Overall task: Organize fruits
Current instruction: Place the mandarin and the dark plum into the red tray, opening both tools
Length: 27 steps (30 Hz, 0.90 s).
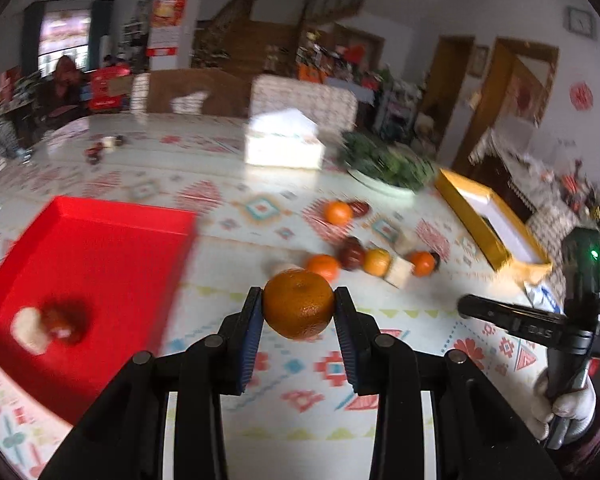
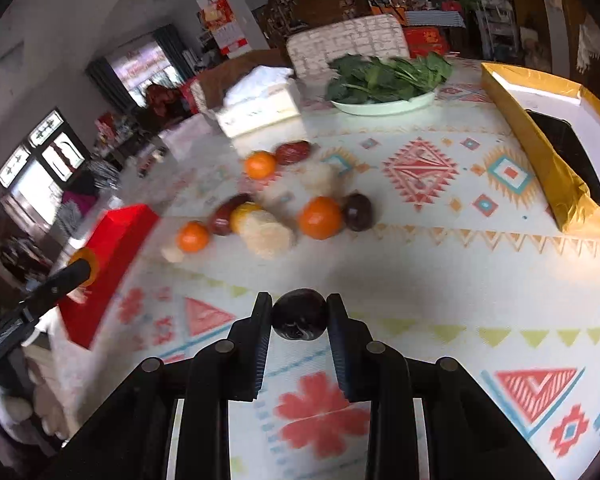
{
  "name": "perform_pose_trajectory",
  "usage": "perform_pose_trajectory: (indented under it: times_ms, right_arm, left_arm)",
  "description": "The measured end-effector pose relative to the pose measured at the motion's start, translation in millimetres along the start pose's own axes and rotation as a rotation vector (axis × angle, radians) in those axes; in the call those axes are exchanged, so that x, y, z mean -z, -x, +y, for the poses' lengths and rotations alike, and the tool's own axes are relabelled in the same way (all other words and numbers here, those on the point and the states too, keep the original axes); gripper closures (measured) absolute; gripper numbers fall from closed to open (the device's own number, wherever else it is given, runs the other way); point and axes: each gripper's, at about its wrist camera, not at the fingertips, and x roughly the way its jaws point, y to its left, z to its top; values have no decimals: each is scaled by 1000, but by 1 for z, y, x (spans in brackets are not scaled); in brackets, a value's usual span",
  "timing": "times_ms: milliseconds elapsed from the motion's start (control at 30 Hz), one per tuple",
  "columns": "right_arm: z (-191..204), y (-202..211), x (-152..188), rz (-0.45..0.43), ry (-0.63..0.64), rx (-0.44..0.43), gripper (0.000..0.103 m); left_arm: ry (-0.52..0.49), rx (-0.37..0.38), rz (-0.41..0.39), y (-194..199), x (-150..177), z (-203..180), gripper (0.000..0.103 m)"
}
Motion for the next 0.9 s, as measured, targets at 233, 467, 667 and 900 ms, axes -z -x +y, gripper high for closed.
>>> perform_pose_trajectory:
  times_ms: [233, 467, 667, 900]
  right_arm:
    - [73, 28, -25, -35, 68, -140, 72]
    - [175, 3, -55, 22, 167, -316, 72]
    - [244, -76, -45, 148, 228, -352, 72]
    - [280, -156, -25, 259, 263, -317, 72]
  left_arm:
    - [71, -99, -106, 52, -18, 67, 69]
    - [93, -242, -113, 55, -42, 138, 69]
    - [167, -272, -39, 22, -45, 193, 69]
    - [214, -281, 62, -17, -38, 222, 69]
